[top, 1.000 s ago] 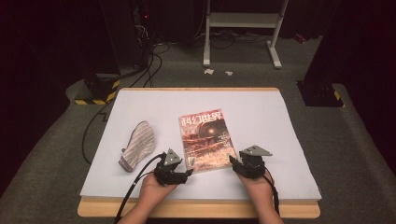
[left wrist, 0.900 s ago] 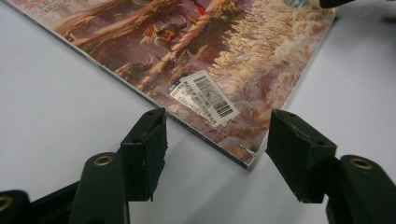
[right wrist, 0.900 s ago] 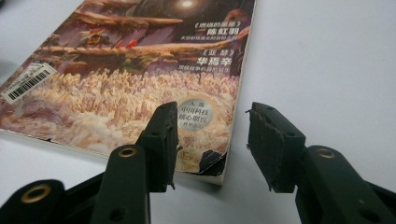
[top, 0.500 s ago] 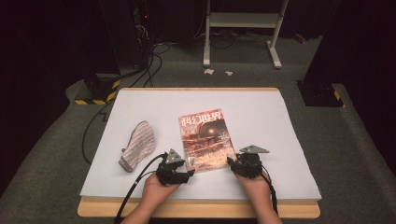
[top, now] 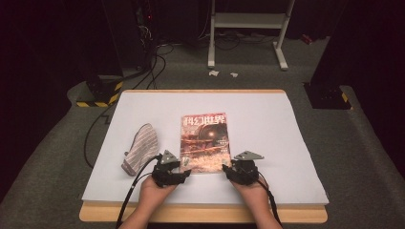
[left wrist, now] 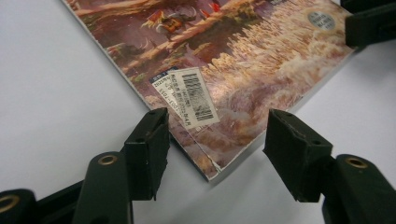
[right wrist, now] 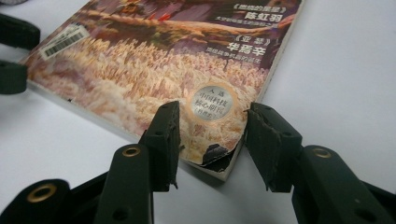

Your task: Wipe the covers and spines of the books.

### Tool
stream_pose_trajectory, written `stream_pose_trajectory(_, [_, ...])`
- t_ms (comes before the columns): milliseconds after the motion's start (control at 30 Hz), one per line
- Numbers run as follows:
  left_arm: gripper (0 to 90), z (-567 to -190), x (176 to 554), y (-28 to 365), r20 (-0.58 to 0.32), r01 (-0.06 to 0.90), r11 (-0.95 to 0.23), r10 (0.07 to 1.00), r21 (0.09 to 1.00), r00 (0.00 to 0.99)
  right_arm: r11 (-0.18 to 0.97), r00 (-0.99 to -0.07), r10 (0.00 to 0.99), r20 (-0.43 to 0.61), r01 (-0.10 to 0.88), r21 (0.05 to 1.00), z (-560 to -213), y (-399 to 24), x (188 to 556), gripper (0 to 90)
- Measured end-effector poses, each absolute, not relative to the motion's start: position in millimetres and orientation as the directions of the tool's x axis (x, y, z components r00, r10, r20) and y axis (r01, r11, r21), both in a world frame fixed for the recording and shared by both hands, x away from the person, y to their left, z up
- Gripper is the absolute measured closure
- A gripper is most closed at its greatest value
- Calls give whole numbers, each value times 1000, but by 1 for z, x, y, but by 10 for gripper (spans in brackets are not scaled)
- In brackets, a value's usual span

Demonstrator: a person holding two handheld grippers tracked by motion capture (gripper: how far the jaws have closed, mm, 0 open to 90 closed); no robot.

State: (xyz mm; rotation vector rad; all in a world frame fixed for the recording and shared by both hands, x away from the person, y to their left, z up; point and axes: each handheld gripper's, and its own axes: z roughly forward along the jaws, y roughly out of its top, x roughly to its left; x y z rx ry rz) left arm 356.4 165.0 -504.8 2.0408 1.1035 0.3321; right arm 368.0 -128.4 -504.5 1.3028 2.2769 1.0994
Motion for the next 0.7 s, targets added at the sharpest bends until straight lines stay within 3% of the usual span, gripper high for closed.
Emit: stream_pose_trajectory(700, [415,-505,355,174,-98,573,-314,812,758,575,311,-571,813,114,590,745,-505,-120,366,545])
